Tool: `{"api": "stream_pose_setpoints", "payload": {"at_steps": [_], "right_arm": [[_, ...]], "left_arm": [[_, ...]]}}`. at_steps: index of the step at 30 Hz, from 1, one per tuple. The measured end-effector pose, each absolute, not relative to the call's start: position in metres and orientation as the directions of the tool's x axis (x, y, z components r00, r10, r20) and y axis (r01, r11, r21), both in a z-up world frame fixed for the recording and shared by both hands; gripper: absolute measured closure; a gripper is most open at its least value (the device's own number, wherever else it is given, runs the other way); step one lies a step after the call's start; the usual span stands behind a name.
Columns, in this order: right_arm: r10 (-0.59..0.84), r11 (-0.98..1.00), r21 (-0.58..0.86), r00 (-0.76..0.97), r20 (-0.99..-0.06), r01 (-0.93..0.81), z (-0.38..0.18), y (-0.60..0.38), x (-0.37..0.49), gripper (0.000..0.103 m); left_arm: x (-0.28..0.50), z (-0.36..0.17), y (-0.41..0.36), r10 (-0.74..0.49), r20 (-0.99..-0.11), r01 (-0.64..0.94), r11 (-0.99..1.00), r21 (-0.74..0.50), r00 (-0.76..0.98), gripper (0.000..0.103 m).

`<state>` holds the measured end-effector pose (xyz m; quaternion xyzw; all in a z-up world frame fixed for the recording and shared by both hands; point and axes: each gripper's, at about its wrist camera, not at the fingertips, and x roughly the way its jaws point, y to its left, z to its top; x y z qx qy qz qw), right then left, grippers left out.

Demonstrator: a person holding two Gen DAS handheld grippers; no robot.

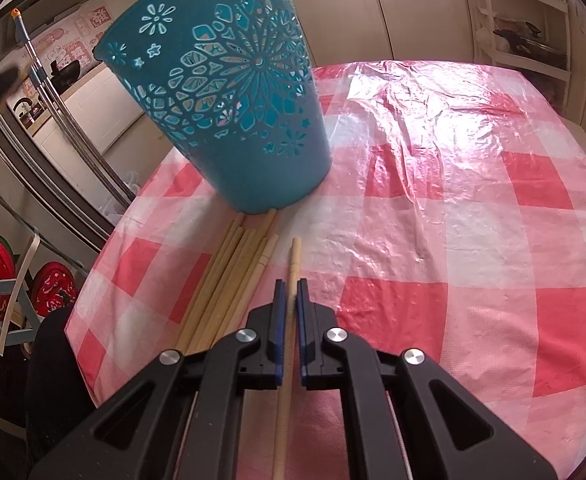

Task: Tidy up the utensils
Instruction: 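Lift the chopstick with the left tool over the basket and release it inside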

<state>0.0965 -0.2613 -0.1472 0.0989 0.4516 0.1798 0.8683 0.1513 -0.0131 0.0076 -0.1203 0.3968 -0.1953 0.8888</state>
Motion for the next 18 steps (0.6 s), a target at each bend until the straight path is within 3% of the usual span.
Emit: {"api": "stream_pose_setpoints", "payload": {"at_steps": [5, 10, 13, 18], "right_arm": [[0.414, 0.91, 0.352, 0.529, -0.74, -0.22, -0.147, -0.263, 0.094, 0.097], [0.414, 0.91, 0.351, 0.531, -0.74, -0.22, -0.147, -0.264, 0.093, 0.097], [0.413, 0.91, 0.35, 0.531, -0.74, -0.221, -0.147, -0.264, 0.093, 0.097], [0.414, 0.91, 0.351, 0.529, -0.741, -0.221, -0.147, -0.264, 0.094, 0.097]], "left_arm": [[0.167, 0.071, -0.04, -0.441, -0.496, 0.314, 0.893, -0.321, 0.747, 0.098], [0.201, 0.099, -0.062, -0.375, -0.354, 0.268, 0.91, -0.315, 0.857, 0.098], [0.22, 0.098, -0.075, -0.316, -0.316, 0.228, 0.931, -0.286, 0.894, 0.098], [0.255, 0.063, -0.087, -0.219, -0.341, 0.136, 0.959, -0.25, 0.914, 0.098]]}}
